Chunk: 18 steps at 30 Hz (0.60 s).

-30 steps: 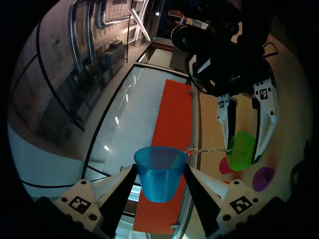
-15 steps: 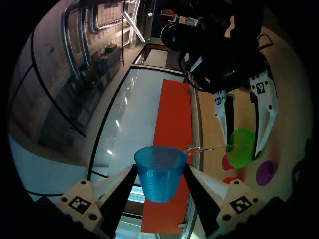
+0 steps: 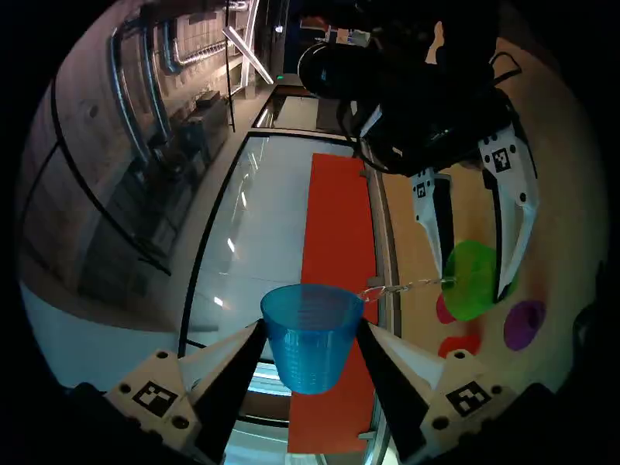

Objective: Pour water

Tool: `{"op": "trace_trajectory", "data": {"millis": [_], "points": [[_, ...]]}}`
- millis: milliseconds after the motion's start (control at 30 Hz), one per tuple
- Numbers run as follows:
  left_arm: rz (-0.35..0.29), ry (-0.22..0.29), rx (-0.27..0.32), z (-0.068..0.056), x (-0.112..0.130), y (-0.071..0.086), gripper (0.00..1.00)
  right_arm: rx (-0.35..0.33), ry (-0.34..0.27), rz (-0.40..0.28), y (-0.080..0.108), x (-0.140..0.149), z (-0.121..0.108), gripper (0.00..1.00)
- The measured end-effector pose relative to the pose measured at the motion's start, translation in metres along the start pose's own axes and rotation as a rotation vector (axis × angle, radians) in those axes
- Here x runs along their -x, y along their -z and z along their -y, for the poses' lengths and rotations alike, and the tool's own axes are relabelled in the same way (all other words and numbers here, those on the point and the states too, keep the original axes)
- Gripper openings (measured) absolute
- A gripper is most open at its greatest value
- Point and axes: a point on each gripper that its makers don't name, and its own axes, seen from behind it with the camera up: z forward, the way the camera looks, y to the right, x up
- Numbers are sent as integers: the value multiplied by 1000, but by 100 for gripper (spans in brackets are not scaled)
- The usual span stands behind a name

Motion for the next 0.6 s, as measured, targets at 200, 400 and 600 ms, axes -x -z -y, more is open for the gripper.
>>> {"op": "trace_trajectory", "data": {"millis": [200,400,600], "points": [[0,-27,0,1,0,0,83,1,1,0,-1,0,1,92],[1,-47,-7,5,-2,0,83,0,1,0,-2,0,1,92],[3,-71,-11,4,-3,1,83,3,1,-2,-3,-1,1,92]]}}
